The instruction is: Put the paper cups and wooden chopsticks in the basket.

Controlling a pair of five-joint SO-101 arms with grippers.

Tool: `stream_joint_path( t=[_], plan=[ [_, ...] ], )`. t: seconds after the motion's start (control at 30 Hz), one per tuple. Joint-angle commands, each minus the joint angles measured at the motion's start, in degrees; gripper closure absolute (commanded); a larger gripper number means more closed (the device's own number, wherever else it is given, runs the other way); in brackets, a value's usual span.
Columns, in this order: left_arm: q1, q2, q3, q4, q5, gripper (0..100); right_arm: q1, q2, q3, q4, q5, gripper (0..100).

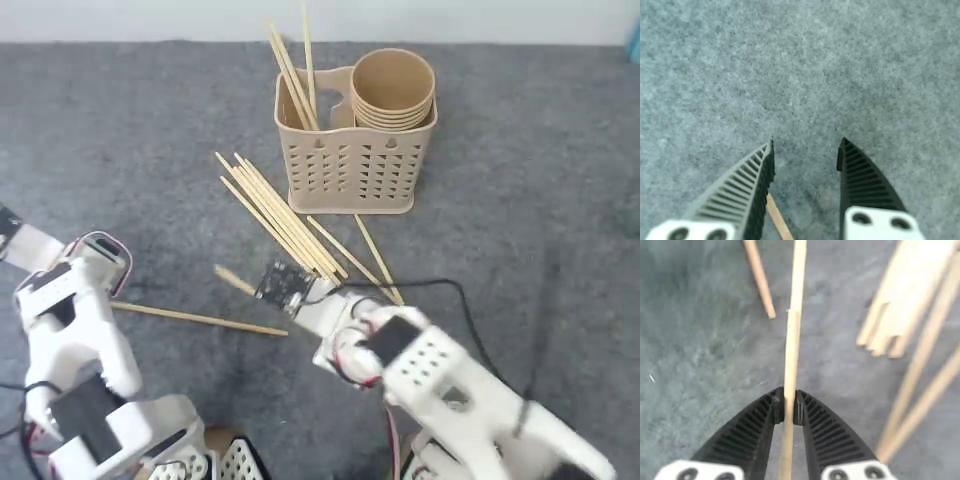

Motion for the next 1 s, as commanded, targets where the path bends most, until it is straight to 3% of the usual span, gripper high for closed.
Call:
stream_joint_path(
  t=[0.0,0.13,0.27,0.4,0.7,0.97],
  plan=[
    [-0.26,-0.09,-2.59,-0.97,0.26,80,3.74,-17.8,-9.85,10.51,-0.53,99.1],
    [-0.26,-0.09,-2.59,-0.97,0.26,80,5.14,-29.76,-13.19,12.26,-0.97,99.1],
    [-0.26,-0.09,-2.59,-0.97,0.26,80,8.4,-38.9,-12.31,2.77,-4.75,99.1],
    [-0.26,-0.09,-2.51,-0.97,0.26,80,11.3,-42.68,-8.62,-13.58,-10.2,99.1],
    [-0.44,-0.09,-2.51,-0.97,0.26,80,11.65,-42.24,4.4,-59.91,-11.16,99.1],
    [-0.35,-0.09,-2.59,-0.97,0.26,80,11.91,-20.53,-1.05,-89.01,-11.08,99.1]
  ],
)
